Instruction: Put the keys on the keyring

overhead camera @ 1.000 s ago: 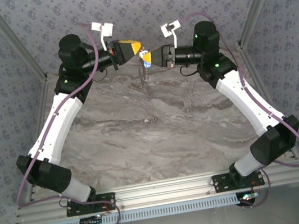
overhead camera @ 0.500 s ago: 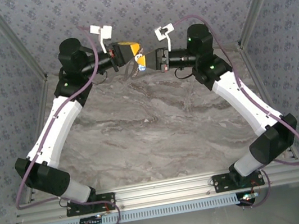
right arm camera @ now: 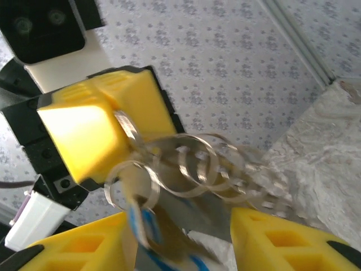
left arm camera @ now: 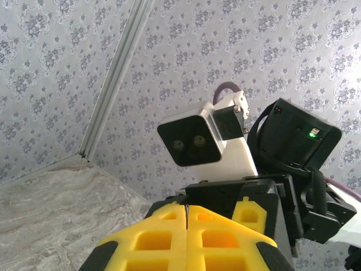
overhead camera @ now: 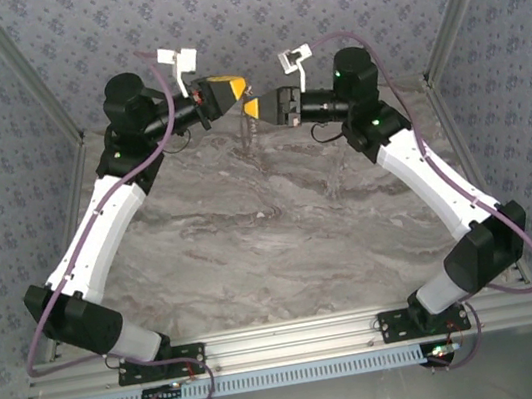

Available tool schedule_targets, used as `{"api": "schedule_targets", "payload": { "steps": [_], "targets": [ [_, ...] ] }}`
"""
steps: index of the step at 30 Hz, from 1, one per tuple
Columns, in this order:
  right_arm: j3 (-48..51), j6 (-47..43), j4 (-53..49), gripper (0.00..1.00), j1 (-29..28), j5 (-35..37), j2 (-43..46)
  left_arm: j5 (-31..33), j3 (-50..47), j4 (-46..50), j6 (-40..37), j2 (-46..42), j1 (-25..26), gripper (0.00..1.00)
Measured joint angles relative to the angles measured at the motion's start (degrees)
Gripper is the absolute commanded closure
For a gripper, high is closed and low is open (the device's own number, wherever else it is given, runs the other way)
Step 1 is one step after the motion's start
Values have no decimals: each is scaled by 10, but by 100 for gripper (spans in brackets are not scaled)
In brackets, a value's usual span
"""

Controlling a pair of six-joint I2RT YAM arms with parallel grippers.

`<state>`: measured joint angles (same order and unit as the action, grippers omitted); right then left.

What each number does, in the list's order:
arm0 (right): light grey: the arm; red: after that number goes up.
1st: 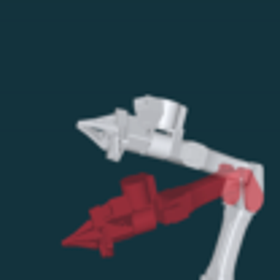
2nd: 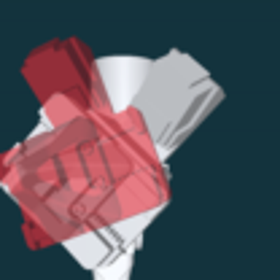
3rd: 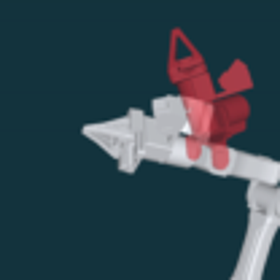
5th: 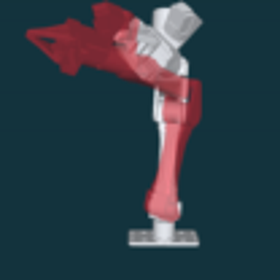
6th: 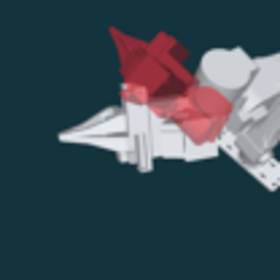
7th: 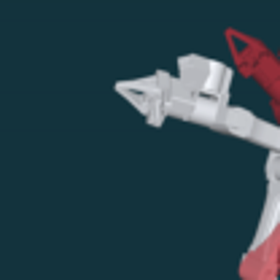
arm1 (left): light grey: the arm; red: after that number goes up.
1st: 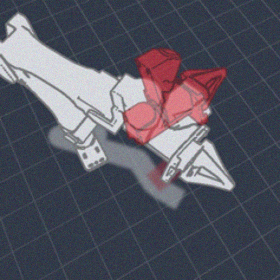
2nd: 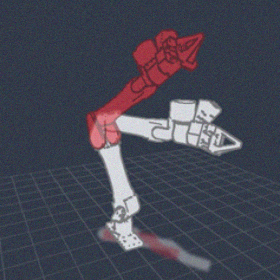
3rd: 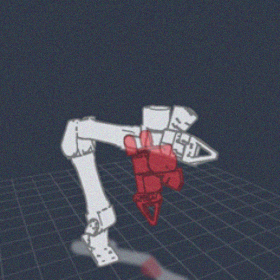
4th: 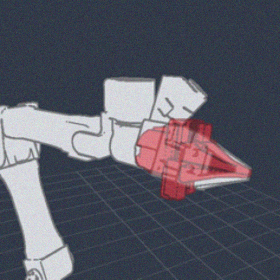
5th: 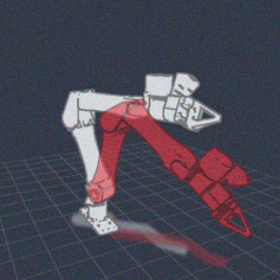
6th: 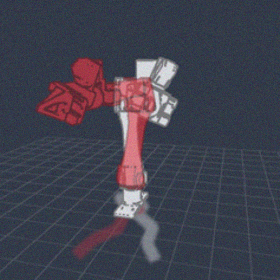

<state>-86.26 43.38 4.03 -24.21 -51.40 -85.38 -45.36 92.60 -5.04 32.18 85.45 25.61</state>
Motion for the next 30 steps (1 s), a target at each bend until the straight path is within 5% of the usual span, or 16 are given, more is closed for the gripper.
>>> {"api": "schedule_targets", "payload": {
  "steps": [8,19,30],
  "targets": [
    [52,73,69,50,72,17,55,0,-2,-18,12,0,0,100],
    [-23,100,115,53,47,37,19,0,-2,-44,35,0,0,100],
    [-56,107,121,68,10,36,-24,0,-2,-52,44,0,0,100]
  ]
}}
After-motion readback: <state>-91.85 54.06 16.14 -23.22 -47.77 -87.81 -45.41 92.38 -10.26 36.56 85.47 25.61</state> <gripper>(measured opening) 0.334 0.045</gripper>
